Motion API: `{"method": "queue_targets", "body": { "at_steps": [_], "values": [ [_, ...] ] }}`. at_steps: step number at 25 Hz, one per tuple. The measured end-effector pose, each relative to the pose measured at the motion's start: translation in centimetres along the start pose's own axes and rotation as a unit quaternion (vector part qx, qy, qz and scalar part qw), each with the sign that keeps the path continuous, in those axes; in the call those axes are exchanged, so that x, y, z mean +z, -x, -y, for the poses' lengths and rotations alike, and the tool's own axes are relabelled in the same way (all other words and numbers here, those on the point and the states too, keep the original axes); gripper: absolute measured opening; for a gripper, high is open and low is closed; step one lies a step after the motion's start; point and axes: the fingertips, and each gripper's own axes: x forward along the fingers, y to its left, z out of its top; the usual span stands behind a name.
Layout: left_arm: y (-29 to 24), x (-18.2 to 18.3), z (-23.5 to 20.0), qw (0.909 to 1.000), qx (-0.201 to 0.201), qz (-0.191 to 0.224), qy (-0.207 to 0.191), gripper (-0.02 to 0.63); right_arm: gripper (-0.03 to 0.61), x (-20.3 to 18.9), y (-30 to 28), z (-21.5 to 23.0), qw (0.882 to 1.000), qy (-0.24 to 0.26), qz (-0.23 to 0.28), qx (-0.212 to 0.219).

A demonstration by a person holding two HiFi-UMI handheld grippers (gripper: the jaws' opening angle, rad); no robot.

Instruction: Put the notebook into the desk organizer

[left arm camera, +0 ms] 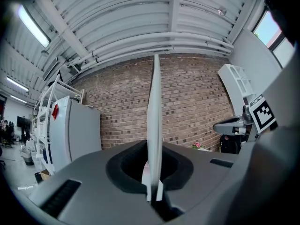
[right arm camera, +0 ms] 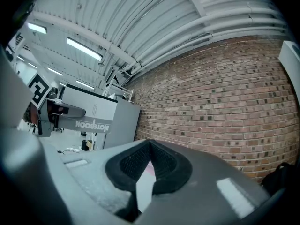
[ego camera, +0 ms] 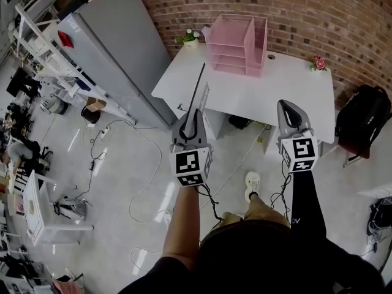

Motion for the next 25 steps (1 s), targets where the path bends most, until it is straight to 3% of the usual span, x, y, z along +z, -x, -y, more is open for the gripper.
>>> {"method": "queue_targets", "body": {
  "at_steps": [14,25],
  "values": [
    [-17.8,1.2,-3.9,0.9993,0.034,0.004,-0.014,0.014,0.000,0.4,-19.0,7.4,0.999,-0.013,0.034,0.033],
    [-28.9,-0.2,-4.7,0.9990,0.041,-0.013,-0.016,0.015,0.000,-2.3,-29.4,12.8,0.998,-0.030,0.031,0.047]
  ]
}}
